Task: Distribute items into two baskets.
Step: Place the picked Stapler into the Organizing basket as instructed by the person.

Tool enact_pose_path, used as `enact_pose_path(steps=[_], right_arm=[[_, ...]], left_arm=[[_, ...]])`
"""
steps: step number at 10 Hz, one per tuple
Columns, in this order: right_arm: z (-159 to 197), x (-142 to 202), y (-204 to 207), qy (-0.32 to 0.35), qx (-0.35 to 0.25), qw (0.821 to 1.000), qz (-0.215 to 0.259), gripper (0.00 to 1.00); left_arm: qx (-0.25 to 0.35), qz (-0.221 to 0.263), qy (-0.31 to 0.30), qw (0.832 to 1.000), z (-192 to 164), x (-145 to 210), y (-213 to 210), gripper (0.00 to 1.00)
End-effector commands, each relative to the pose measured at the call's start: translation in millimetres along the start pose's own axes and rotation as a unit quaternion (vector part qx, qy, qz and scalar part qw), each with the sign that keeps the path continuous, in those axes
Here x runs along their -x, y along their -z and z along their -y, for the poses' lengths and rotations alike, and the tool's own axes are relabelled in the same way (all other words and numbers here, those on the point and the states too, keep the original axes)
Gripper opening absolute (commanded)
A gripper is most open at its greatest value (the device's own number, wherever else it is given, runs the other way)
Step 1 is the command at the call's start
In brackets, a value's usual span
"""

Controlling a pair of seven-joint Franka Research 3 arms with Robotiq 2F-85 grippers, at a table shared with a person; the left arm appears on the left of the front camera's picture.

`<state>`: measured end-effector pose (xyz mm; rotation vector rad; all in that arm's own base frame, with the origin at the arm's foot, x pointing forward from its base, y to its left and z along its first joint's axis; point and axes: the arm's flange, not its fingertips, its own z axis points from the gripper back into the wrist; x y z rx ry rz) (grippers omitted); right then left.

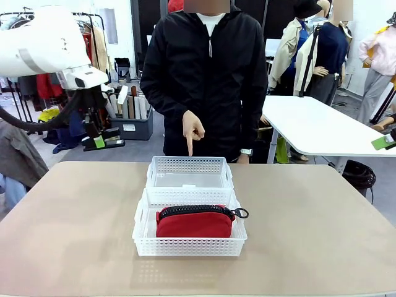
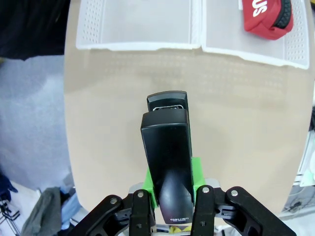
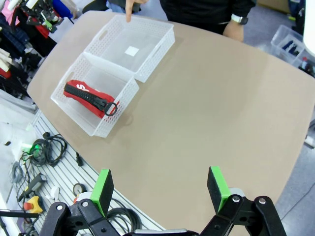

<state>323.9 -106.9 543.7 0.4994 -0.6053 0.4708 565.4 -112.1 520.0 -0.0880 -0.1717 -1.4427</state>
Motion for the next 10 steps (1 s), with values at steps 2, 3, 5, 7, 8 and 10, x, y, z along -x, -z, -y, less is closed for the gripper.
enact_pose_path(steps=[2,3,5,7,8,10], right_arm=[[0.1,-0.7,-0.8,0.003,0.001,1.0,0.001,1.0],[0.1,-0.7,-0.8,0.003,0.001,1.0,0.001,1.0],[0.1,-0.7,-0.8,0.003,0.001,1.0,0.001,1.0],[0.1,-0.7,-0.8,0.003,0.001,1.0,0.001,1.0],[0.1,-0.7,-0.8,0.003,0.001,1.0,0.001,1.0],[0.1,-0.7,-0.8,0.003,0.001,1.0,0.001,1.0]], left_arm=[[0.022,0.025,0.037,0.999,-19.3,-16.4,-1.1,0.0],[0.03,0.035,0.055,0.997,-23.2,-24.2,0.4,0.0],[0.038,0.039,0.077,0.996,-24.9,-36.6,7.1,0.0],[0.048,0.043,0.092,0.994,-25.1,-44.9,14.9,0.0],[0.058,0.046,0.102,0.992,-25.4,-49.6,20.6,0.0],[0.065,0.058,0.123,0.989,-25.2,-64.0,30.7,0.0]])
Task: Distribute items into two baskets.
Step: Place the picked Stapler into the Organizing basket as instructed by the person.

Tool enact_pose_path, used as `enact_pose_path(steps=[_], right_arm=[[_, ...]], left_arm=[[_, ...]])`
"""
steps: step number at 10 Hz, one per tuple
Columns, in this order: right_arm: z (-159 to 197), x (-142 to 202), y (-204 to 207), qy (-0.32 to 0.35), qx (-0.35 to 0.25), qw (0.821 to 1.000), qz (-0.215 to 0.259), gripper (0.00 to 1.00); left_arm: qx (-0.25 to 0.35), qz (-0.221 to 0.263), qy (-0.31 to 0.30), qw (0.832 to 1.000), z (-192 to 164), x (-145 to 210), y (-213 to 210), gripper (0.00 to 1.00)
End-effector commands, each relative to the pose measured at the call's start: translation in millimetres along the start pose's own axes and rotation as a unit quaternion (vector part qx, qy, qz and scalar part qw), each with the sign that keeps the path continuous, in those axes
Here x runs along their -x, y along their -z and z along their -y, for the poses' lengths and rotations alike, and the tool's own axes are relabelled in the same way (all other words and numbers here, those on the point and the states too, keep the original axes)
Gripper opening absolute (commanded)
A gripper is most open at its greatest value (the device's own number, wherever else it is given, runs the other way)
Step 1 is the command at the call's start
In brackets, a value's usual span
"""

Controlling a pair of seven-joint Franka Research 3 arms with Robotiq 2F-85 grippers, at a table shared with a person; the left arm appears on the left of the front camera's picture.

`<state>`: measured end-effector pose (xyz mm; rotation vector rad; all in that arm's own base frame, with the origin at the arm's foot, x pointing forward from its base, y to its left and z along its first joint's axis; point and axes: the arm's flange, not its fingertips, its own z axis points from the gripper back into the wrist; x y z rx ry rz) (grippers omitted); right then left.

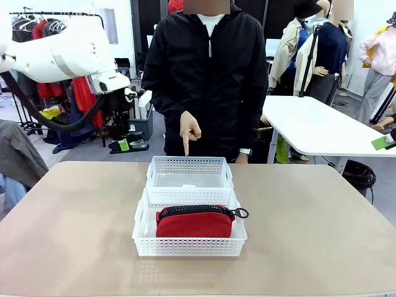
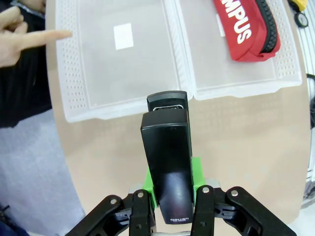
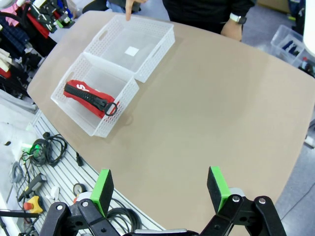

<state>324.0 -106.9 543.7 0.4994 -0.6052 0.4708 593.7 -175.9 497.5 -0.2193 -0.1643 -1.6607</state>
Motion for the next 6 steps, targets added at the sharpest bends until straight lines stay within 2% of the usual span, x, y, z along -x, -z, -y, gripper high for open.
enact_pose_path(steps=[1,6], right_arm=[[0.0,-0.7,-0.8,0.003,0.001,1.0,0.001,1.0],[0.0,-0.7,-0.8,0.003,0.001,1.0,0.001,1.0]], left_arm=[[0.015,0.023,0.021,0.999,-13.3,-9.3,0.7,0.0],[0.039,0.009,0.0,0.999,-45.9,-53.4,24.5,0.0]])
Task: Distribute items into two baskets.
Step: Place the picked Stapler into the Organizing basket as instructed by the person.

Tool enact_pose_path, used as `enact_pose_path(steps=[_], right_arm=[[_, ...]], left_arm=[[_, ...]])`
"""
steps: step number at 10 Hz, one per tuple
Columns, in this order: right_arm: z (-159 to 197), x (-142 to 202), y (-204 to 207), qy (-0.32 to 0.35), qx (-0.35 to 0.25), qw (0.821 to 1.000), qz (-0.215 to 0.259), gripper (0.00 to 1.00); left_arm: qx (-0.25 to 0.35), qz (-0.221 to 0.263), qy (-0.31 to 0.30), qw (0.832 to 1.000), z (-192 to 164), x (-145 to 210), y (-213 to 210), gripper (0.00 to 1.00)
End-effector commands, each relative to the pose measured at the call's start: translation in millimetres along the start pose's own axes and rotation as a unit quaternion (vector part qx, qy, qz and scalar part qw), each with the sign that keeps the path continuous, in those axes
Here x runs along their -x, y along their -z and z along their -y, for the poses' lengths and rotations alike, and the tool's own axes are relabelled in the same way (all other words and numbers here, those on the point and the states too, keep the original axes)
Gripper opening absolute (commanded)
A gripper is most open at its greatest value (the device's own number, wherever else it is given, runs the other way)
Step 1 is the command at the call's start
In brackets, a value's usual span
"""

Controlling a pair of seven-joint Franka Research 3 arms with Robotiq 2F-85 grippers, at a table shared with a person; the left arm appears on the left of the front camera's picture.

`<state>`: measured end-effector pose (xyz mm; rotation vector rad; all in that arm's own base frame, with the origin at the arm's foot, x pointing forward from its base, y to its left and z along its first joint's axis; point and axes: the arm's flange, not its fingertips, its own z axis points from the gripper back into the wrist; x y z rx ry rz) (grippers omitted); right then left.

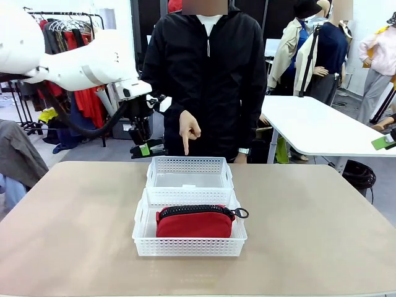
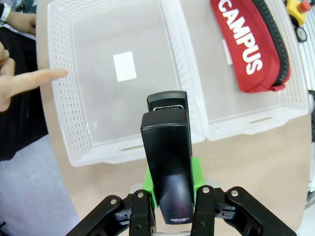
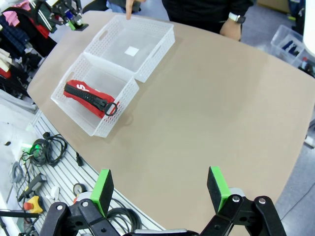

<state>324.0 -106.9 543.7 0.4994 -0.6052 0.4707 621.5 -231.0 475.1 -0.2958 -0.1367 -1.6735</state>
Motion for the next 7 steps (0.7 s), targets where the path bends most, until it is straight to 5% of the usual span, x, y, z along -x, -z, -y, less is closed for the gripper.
enact_pose_path(steps=[1,7], right_arm=[[0.0,-0.7,-0.8,0.003,0.001,1.0,0.001,1.0],[0.0,-0.7,-0.8,0.003,0.001,1.0,0.001,1.0]], left_arm=[[0.003,-0.008,-0.006,1.0,-16.8,-15.7,-6.9,0.0],[0.002,-0.016,0.0,1.0,-34.6,-63.0,8.2,0.0]])
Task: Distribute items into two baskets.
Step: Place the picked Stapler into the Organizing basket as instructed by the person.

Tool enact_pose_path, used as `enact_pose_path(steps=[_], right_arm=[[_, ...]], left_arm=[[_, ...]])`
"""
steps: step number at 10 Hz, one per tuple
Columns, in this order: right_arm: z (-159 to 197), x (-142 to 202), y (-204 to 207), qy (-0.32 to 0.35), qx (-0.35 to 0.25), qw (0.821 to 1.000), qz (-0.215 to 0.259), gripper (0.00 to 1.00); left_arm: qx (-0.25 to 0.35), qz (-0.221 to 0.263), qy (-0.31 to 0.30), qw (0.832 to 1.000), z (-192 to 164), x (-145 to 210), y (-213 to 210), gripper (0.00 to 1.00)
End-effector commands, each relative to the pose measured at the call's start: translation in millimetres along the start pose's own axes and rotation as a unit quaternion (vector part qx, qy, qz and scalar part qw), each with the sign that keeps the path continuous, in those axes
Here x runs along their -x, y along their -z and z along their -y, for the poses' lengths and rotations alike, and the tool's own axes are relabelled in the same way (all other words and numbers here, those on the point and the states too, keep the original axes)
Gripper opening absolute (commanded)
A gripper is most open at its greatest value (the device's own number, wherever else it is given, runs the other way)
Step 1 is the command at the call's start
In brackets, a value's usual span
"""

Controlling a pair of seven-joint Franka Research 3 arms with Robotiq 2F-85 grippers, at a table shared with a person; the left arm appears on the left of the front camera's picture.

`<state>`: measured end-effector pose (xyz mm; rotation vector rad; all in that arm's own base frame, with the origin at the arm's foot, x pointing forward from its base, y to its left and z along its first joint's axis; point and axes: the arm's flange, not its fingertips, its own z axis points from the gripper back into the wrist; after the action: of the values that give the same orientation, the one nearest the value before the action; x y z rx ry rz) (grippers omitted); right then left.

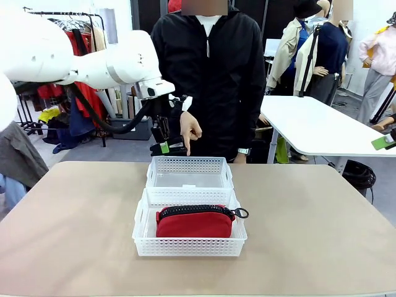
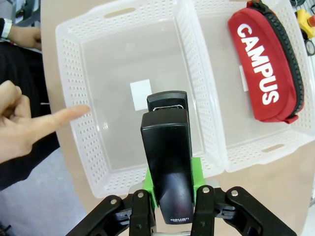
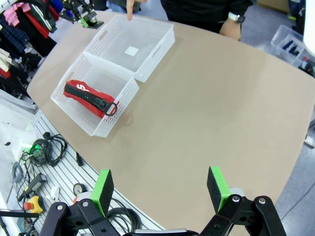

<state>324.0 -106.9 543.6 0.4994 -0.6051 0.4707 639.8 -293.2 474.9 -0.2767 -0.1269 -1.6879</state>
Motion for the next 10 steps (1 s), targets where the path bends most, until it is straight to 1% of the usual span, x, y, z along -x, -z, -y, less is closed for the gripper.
enact_pose_path(steps=[1,6,8,10], right_arm=[[0.0,-0.7,-0.8,0.003,0.001,1.0,0.001,1.0],[0.0,-0.7,-0.8,0.003,0.001,1.0,0.001,1.0],[0.0,-0.7,-0.8,0.003,0.001,1.0,0.001,1.0],[0.0,-0.7,-0.8,0.003,0.001,1.0,0.001,1.0]], left_arm=[[0.005,-0.006,-0.005,1.0,-10.4,-12.2,-2.4,0.0],[0.005,-0.004,0.001,1.0,-21.2,-38.1,13.8,0.0],[0.009,-0.007,0.0,1.0,-19.2,-42.0,23.6,0.0],[-0.002,-0.009,-0.012,1.0,-21.7,-43.0,37.6,0.0]])
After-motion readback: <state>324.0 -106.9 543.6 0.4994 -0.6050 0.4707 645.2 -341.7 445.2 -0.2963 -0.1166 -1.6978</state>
